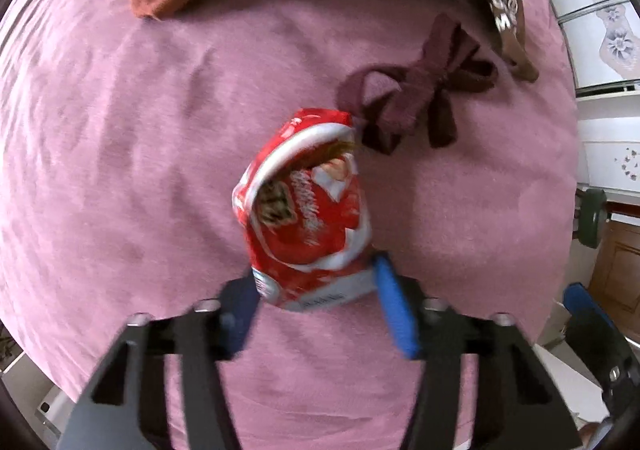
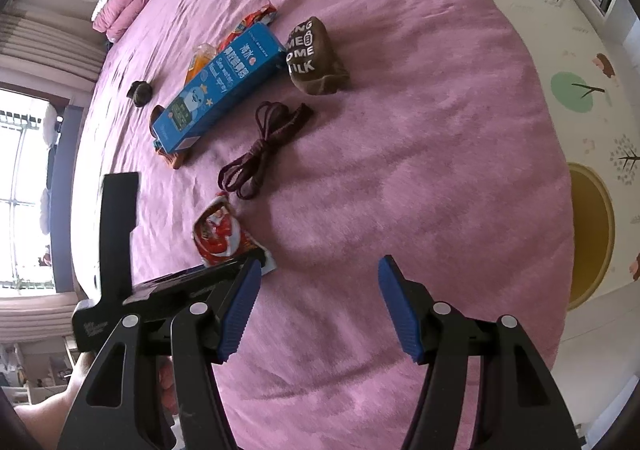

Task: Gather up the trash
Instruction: 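Grasp the red snack wrapper with the left gripper while the right grasps the brown cord, then carry the wrapper and cord over the yellow bin and open both grippers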

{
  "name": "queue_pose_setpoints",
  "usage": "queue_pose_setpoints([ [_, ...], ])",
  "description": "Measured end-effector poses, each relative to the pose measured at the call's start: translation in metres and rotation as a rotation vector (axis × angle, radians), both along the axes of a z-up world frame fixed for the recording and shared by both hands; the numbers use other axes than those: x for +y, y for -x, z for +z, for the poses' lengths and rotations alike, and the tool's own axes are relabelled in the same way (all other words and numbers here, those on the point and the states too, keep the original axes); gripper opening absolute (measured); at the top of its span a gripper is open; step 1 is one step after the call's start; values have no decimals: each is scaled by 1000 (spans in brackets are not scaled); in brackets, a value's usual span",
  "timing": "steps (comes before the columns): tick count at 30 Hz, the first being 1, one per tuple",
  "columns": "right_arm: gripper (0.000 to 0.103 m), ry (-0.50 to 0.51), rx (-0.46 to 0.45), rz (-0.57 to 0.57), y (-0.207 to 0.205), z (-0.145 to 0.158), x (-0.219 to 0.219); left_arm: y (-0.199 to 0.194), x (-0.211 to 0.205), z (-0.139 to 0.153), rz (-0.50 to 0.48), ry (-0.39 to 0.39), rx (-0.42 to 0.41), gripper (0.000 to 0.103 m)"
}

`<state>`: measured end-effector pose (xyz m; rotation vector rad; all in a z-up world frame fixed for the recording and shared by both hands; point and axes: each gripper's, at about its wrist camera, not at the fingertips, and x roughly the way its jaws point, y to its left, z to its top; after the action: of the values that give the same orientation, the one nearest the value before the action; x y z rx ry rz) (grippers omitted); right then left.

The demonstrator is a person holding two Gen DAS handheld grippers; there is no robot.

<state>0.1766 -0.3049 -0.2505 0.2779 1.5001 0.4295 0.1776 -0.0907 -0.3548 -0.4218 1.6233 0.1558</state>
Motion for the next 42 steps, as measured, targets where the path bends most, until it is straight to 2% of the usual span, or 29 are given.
queue_pose_setpoints([
  [3,60,-6,11,2,-4,-6,9,-2,11,6,-4,25,-25,37],
  [11,60,-40,42,-21,-25,-21,45,-18,51,29,-18,38,-122,36],
  [20,60,-20,63,-140,-67,-43,81,-43,97,24,15,67,-148,36],
  [22,60,22,74,-139,-74,-50,90,-48,105,24,11,75,-147,36],
  [23,55,64,78,-143,-76,-55,94,-43,110,25,5,80,-145,36],
  [24,45,107,82,-151,-78,-59,96,-51,106,24,3,85,-141,36],
  [26,41,155,85,-170,-78,-65,99,-52,109,24,1,99,-136,36],
  [28,30,152,74,-189,-75,-65,99,-49,112,23,-7,111,-133,36],
  [29,20,124,77,-190,-74,-64,99,-41,104,23,-15,110,-131,36],
  [34,20,89,66,-208,-57,-52,88,-29,92,23,-43,119,-129,36],
  [42,20,-2,56,-265,-18,-23,34,-16,56,44,-110,132,-135,36],
])
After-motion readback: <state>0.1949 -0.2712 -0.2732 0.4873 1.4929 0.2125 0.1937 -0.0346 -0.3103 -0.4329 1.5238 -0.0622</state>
